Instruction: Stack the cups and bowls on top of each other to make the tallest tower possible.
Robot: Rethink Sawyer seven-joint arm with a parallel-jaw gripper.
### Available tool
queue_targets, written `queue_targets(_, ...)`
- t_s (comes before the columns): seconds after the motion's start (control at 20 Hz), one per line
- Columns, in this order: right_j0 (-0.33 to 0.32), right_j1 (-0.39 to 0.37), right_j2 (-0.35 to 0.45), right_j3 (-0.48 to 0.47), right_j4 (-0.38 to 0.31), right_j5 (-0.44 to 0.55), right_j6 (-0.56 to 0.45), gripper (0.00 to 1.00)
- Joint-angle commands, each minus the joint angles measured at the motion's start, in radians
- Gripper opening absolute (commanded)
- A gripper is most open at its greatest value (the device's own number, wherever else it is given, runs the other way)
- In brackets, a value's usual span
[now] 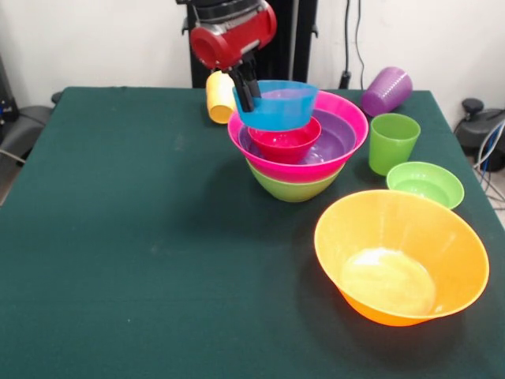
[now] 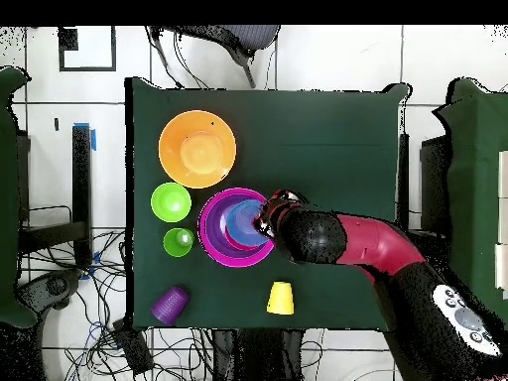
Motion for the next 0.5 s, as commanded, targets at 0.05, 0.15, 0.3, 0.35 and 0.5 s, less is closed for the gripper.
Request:
queue_targets(0.05,0.09,0.078,-0.135,-0.024,-0.054,-0.055,0.235,0.0)
queue_targets(0.15,0.083,0.092,-0.123,-0.01,-0.03,-0.074,0.231,0.0)
queue_targets(0.3,0.086,0.107,-0.117,0.003,-0.01,-0.099,0.237,0.0)
queue_targets(0.35,0.09,0.112,-0.119,0.005,-0.007,-0.107,0.242,0.0)
queue_targets(0.5,0.093,0.118,-0.127,0.003,-0.01,-0.113,0.239,0.0)
